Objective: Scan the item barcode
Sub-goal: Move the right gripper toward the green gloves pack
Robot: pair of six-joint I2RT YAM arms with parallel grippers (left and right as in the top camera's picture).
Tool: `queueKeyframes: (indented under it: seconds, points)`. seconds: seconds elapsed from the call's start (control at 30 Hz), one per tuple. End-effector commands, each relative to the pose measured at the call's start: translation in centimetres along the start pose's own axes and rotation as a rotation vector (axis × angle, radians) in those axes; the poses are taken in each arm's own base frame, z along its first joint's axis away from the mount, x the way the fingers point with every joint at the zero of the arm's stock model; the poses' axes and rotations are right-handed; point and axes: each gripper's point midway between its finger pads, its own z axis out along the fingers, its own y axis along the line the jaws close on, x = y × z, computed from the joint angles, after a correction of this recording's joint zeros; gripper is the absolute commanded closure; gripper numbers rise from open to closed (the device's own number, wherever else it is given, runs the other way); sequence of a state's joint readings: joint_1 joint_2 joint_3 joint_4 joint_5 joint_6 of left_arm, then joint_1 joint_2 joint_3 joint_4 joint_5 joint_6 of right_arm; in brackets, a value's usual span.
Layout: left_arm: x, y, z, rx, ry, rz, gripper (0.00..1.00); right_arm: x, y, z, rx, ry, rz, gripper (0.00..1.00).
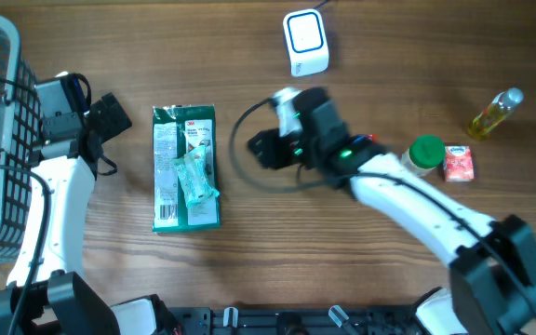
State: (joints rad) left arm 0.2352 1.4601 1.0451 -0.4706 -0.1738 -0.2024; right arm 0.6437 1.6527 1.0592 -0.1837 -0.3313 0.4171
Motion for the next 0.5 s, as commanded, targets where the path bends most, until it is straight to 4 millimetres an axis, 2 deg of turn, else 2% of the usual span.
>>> queueKeyframes:
  seconds: [0.0, 0.13, 0.23, 0.4, 0.47]
  points:
    - [-0.8, 0.0, -0.5, 0.005, -0.024, 0.004, 0.00, 2.9, 1.4, 3.9, 0.029, 0.049, -0.094, 0.46]
    - [-0.8, 0.0, -0.5, 0.005, -0.024, 0.004, 0.00, 5.0, 2.8, 7.6, 0.032, 0.043, -0.174, 0.43]
    - [-0.8, 0.0, -0.5, 0.005, -0.024, 0.004, 0.00, 6.4, 3.7, 9.5, 0.000, 0.055, -0.204, 0.42]
    - [-0.8, 0.0, -0.5, 0.005, -0.024, 0.004, 0.00, 7.4, 5.5, 11.0, -0.070, 0.049, -0.234, 0.43]
    - [-0.8, 0.0, -0.5, 0.005, -0.024, 0.004, 0.00, 7.5, 5.4, 11.1, -0.067, 0.049, -0.234, 0.53]
